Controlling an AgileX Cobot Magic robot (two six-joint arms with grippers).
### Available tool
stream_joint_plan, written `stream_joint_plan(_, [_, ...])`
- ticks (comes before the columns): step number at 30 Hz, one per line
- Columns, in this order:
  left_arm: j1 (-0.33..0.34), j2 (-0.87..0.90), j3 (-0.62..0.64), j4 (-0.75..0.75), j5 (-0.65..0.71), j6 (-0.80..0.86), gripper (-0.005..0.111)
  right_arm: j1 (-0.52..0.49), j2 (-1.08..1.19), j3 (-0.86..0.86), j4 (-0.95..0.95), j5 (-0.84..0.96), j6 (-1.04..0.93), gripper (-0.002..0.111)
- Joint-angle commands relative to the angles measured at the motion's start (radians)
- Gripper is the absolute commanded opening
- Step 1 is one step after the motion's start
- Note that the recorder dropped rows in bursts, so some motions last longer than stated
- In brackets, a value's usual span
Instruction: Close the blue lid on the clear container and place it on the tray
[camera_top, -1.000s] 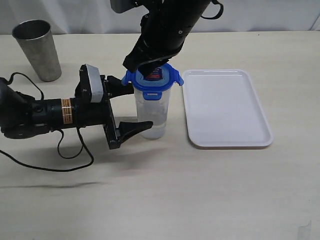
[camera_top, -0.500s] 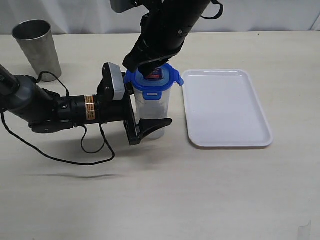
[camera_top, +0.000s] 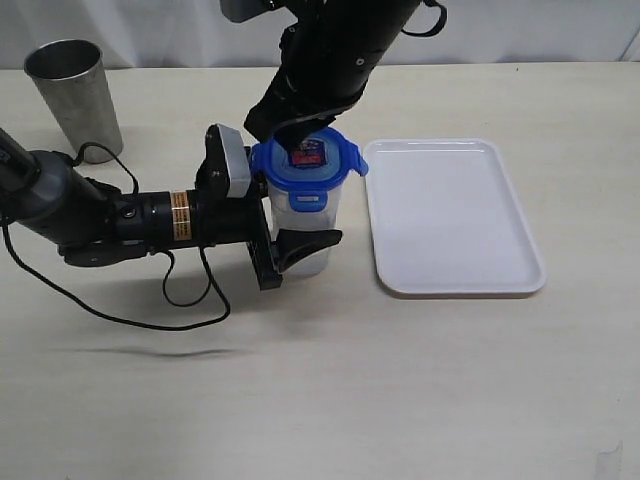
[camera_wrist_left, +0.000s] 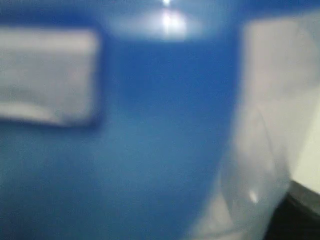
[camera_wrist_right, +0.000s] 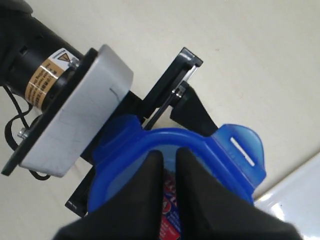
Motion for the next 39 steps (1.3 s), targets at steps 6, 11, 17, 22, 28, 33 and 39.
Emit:
stream_joint_plan(6, [0.009, 0.000, -0.004, 0.003, 0.006, -0.093, 0.000, 0.002, -0.037, -0.007, -0.011, -0.023, -0.070, 0.029])
stream_joint_plan(11, [0.034, 0.000, -0.004, 0.000, 0.008, -0.154, 0.000, 0.002, -0.084, -0.056, -0.011, -0.027, -0.117, 0.031])
stream_joint_plan(17, [0.034, 0.000, -0.004, 0.000, 0.008, -0.158, 0.000, 0.033, -0.119, -0.050, 0.023, 0.144, -0.483, 0.031])
stream_joint_plan(22, [0.034, 0.000, -0.004, 0.006, 0.008, -0.158, 0.000, 0.139, -0.118, 0.073, -0.201, 0.045, -0.475, 0.031])
stream_joint_plan(28, [0.034, 0.000, -0.004, 0.015, 0.008, -0.158, 0.000, 0.141, -0.057, 0.075, -0.255, 0.053, -0.455, 0.031])
stream_joint_plan(33, [0.034, 0.000, -0.004, 0.013, -0.001, -0.158, 0.000, 0.141, -0.031, 0.075, -0.293, 0.063, -0.447, 0.031])
stream_joint_plan(39, [0.034, 0.000, -0.004, 0.013, -0.007, -0.158, 0.000, 0.141, 0.008, 0.075, -0.291, 0.062, -0.457, 0.033])
